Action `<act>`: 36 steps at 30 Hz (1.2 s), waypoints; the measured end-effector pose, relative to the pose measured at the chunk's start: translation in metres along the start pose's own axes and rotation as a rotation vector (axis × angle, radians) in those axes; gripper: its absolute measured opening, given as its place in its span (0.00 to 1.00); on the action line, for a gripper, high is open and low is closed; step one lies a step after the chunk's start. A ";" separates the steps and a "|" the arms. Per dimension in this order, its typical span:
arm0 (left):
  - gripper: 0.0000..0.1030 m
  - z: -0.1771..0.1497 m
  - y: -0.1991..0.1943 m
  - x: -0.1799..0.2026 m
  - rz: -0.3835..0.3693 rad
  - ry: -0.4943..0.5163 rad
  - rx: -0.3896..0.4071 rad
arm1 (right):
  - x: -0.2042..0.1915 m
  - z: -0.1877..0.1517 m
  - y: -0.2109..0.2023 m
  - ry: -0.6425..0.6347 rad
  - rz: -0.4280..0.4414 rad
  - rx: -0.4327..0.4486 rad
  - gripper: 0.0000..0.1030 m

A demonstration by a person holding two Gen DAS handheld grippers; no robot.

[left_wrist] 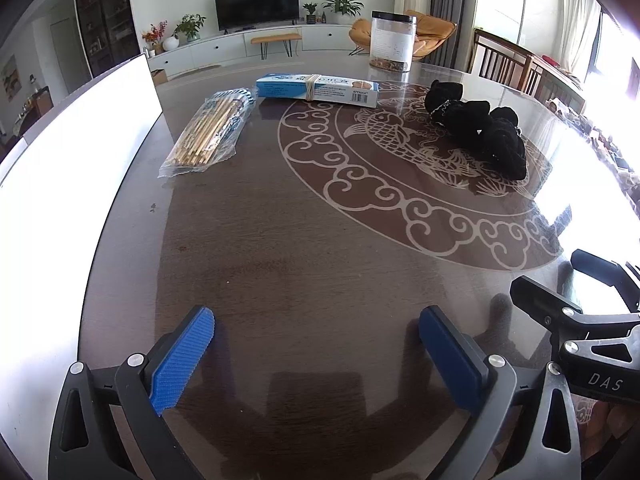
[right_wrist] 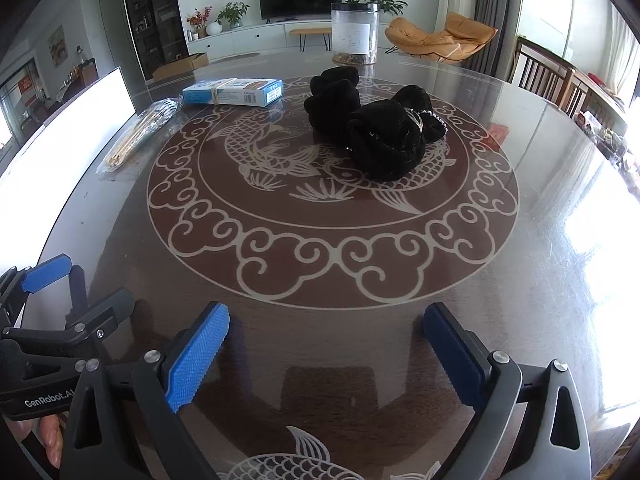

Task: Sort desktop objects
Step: 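Withdraw both open tools from the white box back over the table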

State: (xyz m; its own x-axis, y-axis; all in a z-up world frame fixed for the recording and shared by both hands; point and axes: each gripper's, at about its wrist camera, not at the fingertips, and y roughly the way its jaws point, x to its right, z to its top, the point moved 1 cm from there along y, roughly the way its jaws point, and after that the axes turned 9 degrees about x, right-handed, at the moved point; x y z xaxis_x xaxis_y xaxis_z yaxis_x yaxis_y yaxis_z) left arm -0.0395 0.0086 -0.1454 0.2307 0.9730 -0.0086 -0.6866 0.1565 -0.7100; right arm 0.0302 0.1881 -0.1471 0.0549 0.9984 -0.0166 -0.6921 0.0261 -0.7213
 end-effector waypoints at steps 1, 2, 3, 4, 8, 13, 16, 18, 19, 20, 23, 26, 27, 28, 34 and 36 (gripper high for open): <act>1.00 0.000 0.000 0.000 0.000 0.000 0.000 | -0.001 0.000 0.000 -0.001 0.001 0.000 0.98; 1.00 0.000 0.000 0.000 0.000 -0.001 0.000 | -0.001 0.000 0.000 -0.003 0.000 0.000 0.98; 1.00 0.000 0.000 0.000 0.000 0.000 0.000 | -0.001 0.000 0.000 -0.003 0.001 0.001 0.98; 1.00 0.000 0.000 0.000 0.000 0.000 0.000 | -0.001 0.000 0.000 -0.004 0.002 0.001 0.98; 1.00 0.000 0.000 0.000 0.000 0.000 0.000 | -0.002 0.000 0.000 -0.011 -0.002 0.002 0.98; 1.00 0.000 0.000 0.000 0.000 0.000 0.000 | -0.001 -0.001 0.001 -0.010 -0.003 0.009 0.99; 1.00 0.000 0.000 0.000 0.000 0.000 0.000 | -0.001 -0.001 0.001 -0.007 -0.003 0.014 0.99; 1.00 0.000 0.000 0.000 0.000 0.000 0.000 | -0.001 -0.001 0.001 -0.006 -0.003 0.016 0.99; 1.00 0.000 0.000 0.000 0.000 0.000 0.000 | -0.001 -0.001 0.001 -0.005 -0.003 0.017 1.00; 1.00 0.000 0.000 0.000 0.000 0.000 0.000 | -0.001 -0.001 0.001 -0.005 -0.003 0.018 1.00; 1.00 0.000 0.000 0.000 0.000 0.000 0.000 | -0.001 -0.001 0.001 -0.003 -0.003 0.021 1.00; 1.00 0.000 0.000 0.000 0.000 0.000 -0.001 | 0.000 -0.002 0.001 -0.003 -0.003 0.020 1.00; 1.00 0.000 0.000 0.000 0.000 0.000 -0.001 | -0.001 -0.002 0.001 -0.003 -0.004 0.020 1.00; 1.00 0.000 0.000 0.000 0.000 0.000 -0.001 | 0.000 -0.002 0.001 -0.003 -0.003 0.020 1.00; 1.00 -0.005 -0.006 -0.001 -0.009 0.011 -0.017 | -0.002 -0.002 0.001 -0.017 -0.014 0.017 1.00; 1.00 -0.004 -0.007 -0.005 -0.003 0.016 -0.050 | -0.004 -0.002 0.001 -0.017 -0.014 0.017 1.00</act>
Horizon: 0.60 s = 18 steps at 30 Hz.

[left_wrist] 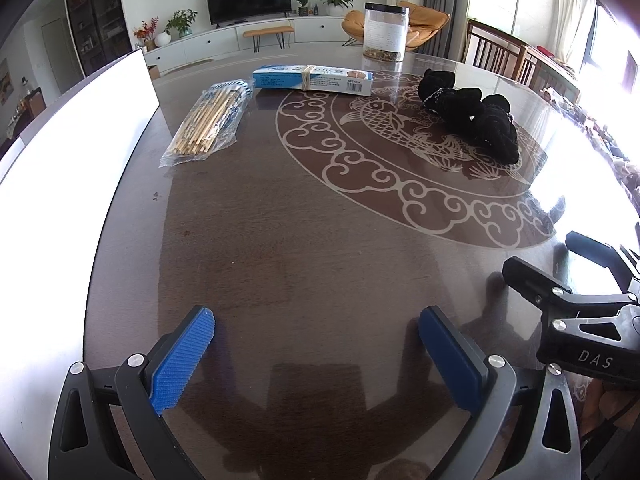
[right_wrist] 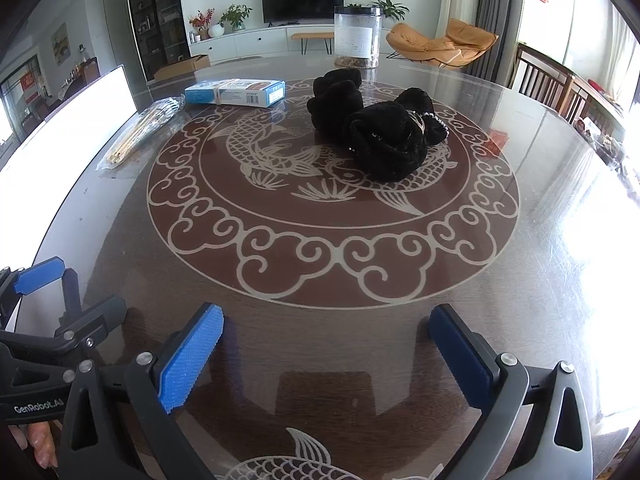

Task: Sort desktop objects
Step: 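Withdraw both open tools from the white box back over the table, then lower the left tool onto the bagged cotton-swab pack and grasp it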

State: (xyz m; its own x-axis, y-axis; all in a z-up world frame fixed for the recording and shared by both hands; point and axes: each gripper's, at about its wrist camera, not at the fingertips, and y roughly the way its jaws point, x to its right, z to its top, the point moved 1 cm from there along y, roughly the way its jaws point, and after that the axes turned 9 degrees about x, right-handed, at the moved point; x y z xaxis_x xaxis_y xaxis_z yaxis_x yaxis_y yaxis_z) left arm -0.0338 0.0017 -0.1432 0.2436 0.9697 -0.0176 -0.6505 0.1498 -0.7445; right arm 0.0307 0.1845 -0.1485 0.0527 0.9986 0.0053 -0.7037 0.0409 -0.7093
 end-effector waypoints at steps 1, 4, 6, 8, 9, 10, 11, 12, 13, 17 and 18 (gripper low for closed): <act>1.00 0.004 0.000 -0.003 0.031 -0.005 -0.001 | 0.001 0.000 0.000 0.000 0.000 0.000 1.00; 1.00 0.035 -0.006 -0.015 0.080 -0.010 0.084 | 0.001 0.000 0.000 0.000 0.000 0.000 1.00; 1.00 0.067 -0.005 -0.024 0.101 -0.016 0.127 | 0.001 0.000 0.000 0.000 0.000 0.000 1.00; 1.00 0.101 0.007 -0.034 0.150 -0.015 0.144 | 0.001 0.000 0.000 0.000 0.000 0.000 1.00; 1.00 0.116 0.017 -0.040 0.175 -0.022 0.140 | 0.001 0.000 0.000 0.000 0.000 0.000 1.00; 1.00 0.129 0.030 -0.046 0.186 -0.033 0.122 | 0.001 0.000 0.000 0.000 0.000 0.000 1.00; 1.00 0.139 0.044 -0.052 0.193 -0.051 0.100 | 0.000 0.000 0.000 0.000 0.000 0.000 1.00; 1.00 0.147 0.057 -0.058 0.196 -0.071 0.080 | 0.001 0.000 0.000 0.000 0.000 0.000 1.00; 1.00 0.152 0.071 -0.063 0.183 -0.084 0.056 | 0.001 0.000 0.000 0.000 0.000 0.000 1.00; 1.00 0.162 0.118 -0.071 0.186 -0.043 -0.063 | 0.000 0.000 0.000 0.000 0.000 0.000 1.00; 1.00 0.162 0.124 -0.073 0.197 -0.033 -0.074 | 0.000 0.000 0.000 0.000 0.000 0.000 1.00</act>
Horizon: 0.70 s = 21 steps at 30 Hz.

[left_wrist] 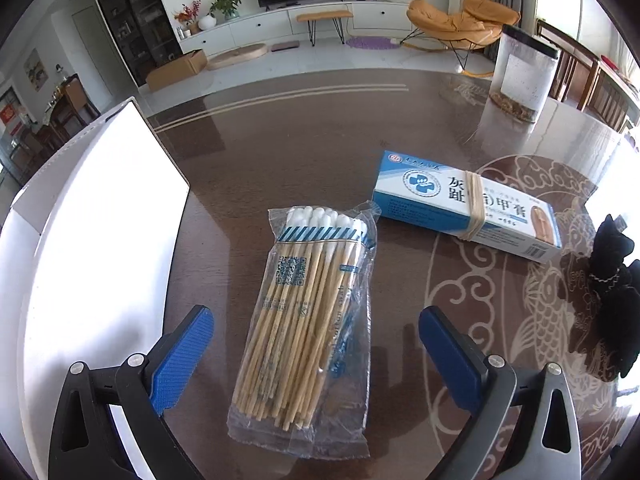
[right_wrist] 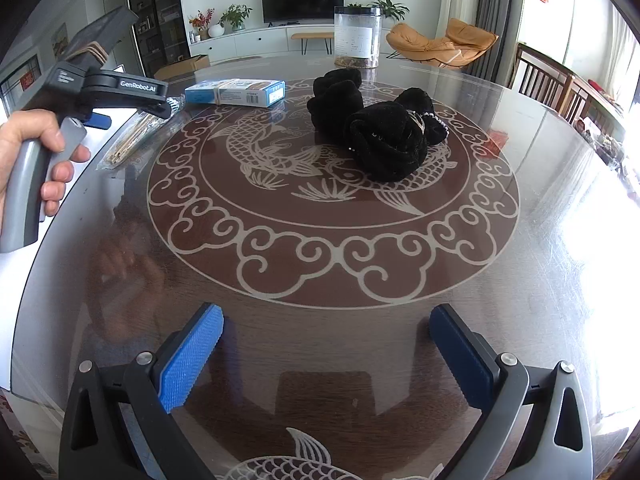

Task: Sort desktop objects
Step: 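Lower the left tool onto the bagged cotton-swab pack and grasp it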

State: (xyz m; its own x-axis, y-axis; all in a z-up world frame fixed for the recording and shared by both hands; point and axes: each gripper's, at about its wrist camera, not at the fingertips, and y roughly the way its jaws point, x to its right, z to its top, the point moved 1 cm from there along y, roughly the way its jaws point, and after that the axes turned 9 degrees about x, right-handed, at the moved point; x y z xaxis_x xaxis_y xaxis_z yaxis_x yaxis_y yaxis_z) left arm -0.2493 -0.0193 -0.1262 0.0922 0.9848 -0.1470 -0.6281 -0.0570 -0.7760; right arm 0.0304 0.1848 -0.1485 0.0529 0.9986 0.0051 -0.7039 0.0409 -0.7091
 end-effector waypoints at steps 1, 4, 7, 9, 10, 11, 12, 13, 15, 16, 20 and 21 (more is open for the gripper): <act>1.00 0.000 0.007 -0.001 0.007 0.004 -0.011 | 0.000 0.000 0.000 0.000 0.000 0.000 1.00; 1.00 0.003 0.016 -0.011 -0.061 -0.057 -0.019 | 0.000 0.000 0.000 0.000 0.000 0.000 1.00; 1.00 0.002 0.021 -0.016 -0.090 -0.112 -0.036 | 0.000 0.000 0.000 0.000 0.000 0.000 1.00; 1.00 0.001 0.019 -0.015 -0.099 -0.097 -0.035 | 0.001 0.000 0.000 0.000 0.000 0.000 1.00; 0.99 0.000 0.017 -0.014 -0.101 -0.094 -0.026 | 0.000 0.000 0.000 0.000 0.000 0.000 1.00; 0.83 -0.001 0.012 -0.014 -0.099 -0.094 0.002 | 0.001 0.000 0.000 0.000 0.000 0.000 1.00; 0.58 -0.002 0.005 -0.013 -0.096 -0.095 0.038 | 0.001 0.000 0.000 0.000 0.000 0.000 1.00; 0.52 -0.003 0.001 -0.011 -0.091 -0.096 0.052 | 0.000 0.000 0.000 0.000 0.000 0.000 1.00; 0.40 -0.007 -0.005 -0.006 -0.076 -0.094 0.066 | 0.000 0.000 0.000 0.000 0.000 0.000 1.00; 0.39 -0.009 -0.005 -0.007 -0.068 -0.090 0.074 | 0.000 0.000 0.001 0.000 0.000 0.000 1.00; 0.39 -0.033 -0.026 0.003 -0.061 -0.101 0.105 | 0.001 0.000 0.001 0.000 0.000 0.000 1.00; 0.39 -0.041 -0.032 0.003 -0.069 -0.098 0.111 | 0.001 0.000 0.001 0.000 0.000 0.000 1.00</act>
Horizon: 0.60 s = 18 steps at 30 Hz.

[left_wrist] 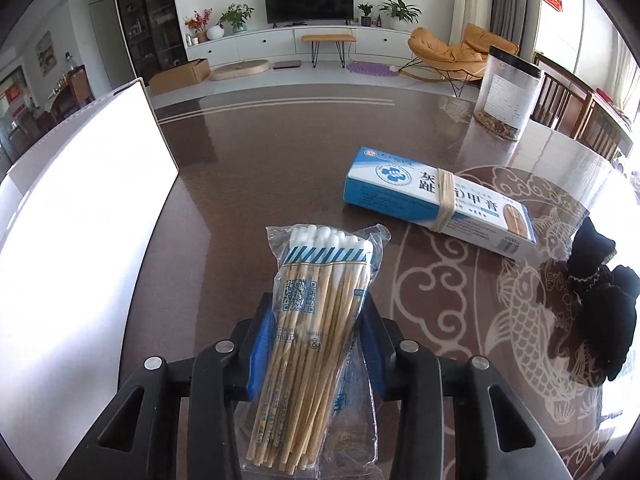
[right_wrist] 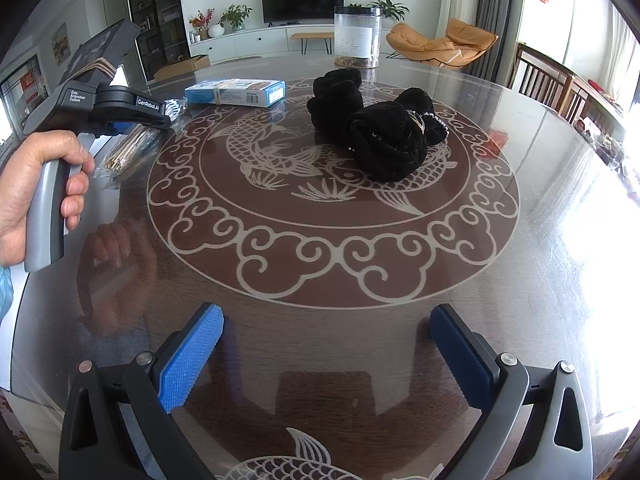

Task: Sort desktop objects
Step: 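Lower the left tool onto the bagged cotton-swab pack and grasp it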

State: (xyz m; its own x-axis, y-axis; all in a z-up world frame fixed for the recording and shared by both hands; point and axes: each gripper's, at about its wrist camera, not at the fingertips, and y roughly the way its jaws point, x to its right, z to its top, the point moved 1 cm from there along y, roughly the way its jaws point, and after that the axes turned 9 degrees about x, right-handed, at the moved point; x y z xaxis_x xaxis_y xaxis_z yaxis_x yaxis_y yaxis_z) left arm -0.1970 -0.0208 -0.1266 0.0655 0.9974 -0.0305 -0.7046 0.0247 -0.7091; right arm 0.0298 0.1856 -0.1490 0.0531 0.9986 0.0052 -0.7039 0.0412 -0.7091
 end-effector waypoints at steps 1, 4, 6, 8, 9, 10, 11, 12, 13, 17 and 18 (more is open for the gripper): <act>0.39 -0.009 -0.009 0.003 -0.010 0.011 0.005 | 0.000 0.000 0.000 0.000 0.000 0.000 1.00; 0.39 -0.037 -0.038 0.010 -0.036 0.055 0.027 | 0.000 0.000 0.000 0.000 0.000 0.000 1.00; 0.39 -0.055 -0.056 0.013 -0.054 0.075 0.035 | 0.000 0.000 0.000 0.000 0.000 0.000 1.00; 0.39 -0.069 -0.070 0.014 -0.074 0.074 0.037 | 0.000 0.000 0.000 0.000 0.000 0.000 1.00; 0.39 -0.075 -0.077 0.016 -0.080 0.076 0.040 | 0.000 0.000 0.000 0.000 0.000 0.000 1.00; 0.39 -0.076 -0.075 0.024 -0.081 0.081 0.045 | 0.000 0.000 0.000 0.000 0.000 0.000 1.00; 0.39 -0.082 -0.079 0.026 -0.081 0.087 0.053 | 0.000 0.000 0.000 0.000 0.000 0.000 1.00; 0.39 -0.086 -0.082 0.028 -0.078 0.095 0.058 | -0.001 0.000 0.000 0.000 0.000 0.000 1.00; 0.39 -0.085 -0.081 0.030 -0.076 0.100 0.059 | 0.000 0.000 0.000 0.000 0.000 0.000 1.00; 0.40 -0.083 -0.080 0.030 -0.084 0.089 0.056 | 0.000 0.000 0.000 0.000 0.000 0.000 1.00; 0.40 -0.084 -0.079 0.029 -0.085 0.086 0.056 | 0.000 0.000 0.000 0.000 0.000 0.000 1.00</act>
State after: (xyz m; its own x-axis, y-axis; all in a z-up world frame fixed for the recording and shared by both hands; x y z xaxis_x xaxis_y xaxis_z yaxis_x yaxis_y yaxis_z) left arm -0.0799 0.0009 -0.1304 0.1854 0.9821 -0.0333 -0.7318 0.1154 -0.6717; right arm 0.0299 0.1855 -0.1490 0.0531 0.9986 0.0053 -0.7040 0.0412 -0.7090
